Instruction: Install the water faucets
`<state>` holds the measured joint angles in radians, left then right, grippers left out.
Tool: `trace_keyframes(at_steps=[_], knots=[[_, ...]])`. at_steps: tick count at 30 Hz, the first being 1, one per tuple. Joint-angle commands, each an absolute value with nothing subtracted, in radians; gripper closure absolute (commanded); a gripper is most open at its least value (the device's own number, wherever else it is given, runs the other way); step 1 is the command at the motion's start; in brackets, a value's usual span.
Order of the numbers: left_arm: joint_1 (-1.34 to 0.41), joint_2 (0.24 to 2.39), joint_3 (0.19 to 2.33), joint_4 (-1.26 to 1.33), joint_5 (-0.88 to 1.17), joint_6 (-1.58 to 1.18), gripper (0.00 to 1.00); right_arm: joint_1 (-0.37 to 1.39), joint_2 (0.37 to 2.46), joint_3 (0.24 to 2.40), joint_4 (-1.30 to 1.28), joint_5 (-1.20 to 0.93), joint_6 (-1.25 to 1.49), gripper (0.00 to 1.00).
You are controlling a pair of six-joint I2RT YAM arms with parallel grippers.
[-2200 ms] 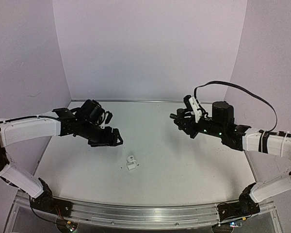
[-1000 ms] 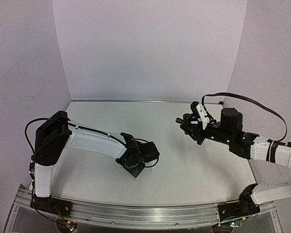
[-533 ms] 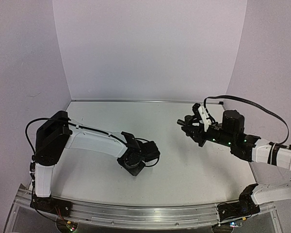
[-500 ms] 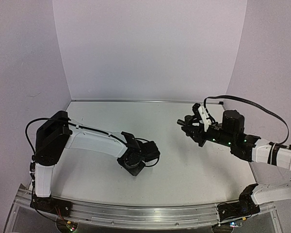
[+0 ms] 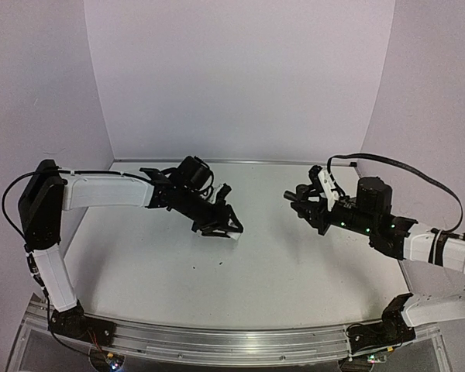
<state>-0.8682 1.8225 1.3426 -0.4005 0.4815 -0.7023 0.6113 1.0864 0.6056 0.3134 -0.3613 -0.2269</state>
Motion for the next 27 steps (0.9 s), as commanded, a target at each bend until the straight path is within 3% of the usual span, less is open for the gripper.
trace_keyframes(at_steps=[1,10,21,27], knots=[[-0.851,1.857,1.252,0.022,0.941,-0.985,0.95,0.611,1.041,0.615,0.417,-0.369,-0.218,1.0],[-0.828,2.012,1.246,0.199,0.996,-1.116,0.96,0.611,1.046,0.614,0.417,-0.377,-0.217,1.0],[-0.828,2.088,1.183,0.193,0.832,-1.204,0.94,0.611,1.049,0.612,0.417,-0.377,-0.217,1.0],[-0.828,2.098,1.16,0.188,0.774,-1.225,0.85,0.611,1.063,0.614,0.419,-0.38,-0.217,1.0]])
